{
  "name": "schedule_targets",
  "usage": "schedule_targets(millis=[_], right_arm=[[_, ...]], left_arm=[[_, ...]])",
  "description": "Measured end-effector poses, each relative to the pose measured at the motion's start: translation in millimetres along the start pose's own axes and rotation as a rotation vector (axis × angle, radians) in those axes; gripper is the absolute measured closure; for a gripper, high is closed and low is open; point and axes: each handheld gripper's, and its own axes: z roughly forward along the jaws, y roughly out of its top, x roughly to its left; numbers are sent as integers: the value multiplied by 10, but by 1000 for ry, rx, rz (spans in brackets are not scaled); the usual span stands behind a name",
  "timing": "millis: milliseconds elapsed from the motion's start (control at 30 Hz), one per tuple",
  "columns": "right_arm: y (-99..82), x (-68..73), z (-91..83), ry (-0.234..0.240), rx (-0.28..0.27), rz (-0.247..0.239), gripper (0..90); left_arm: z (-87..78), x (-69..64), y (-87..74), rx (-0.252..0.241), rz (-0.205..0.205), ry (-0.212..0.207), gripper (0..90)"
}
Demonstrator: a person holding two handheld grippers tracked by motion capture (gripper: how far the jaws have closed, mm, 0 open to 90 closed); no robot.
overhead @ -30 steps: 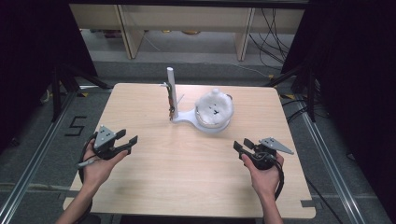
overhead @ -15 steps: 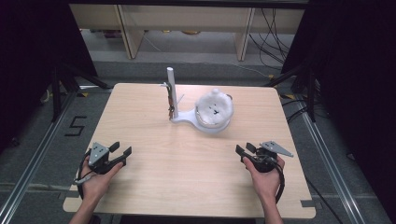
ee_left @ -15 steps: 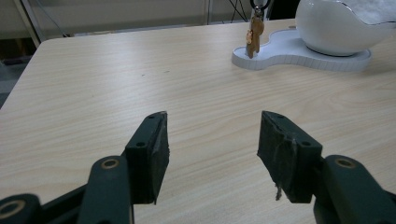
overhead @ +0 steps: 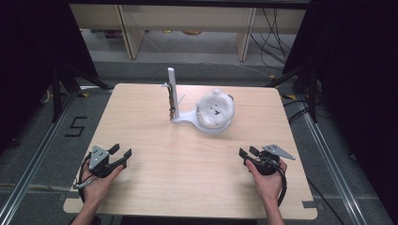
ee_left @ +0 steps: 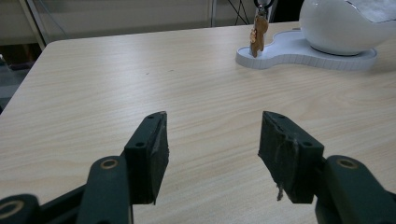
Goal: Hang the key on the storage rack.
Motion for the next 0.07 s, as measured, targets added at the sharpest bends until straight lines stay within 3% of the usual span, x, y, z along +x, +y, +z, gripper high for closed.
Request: schedule_targets(millis=[33, 67], right_arm=[[-7, 25, -8, 0, 3, 39, 492], [-7, 25, -8, 0, 3, 39, 492]], left_arm=[[-3, 3, -1, 1, -2, 2, 421], [-3, 3, -1, 1, -2, 2, 420]])
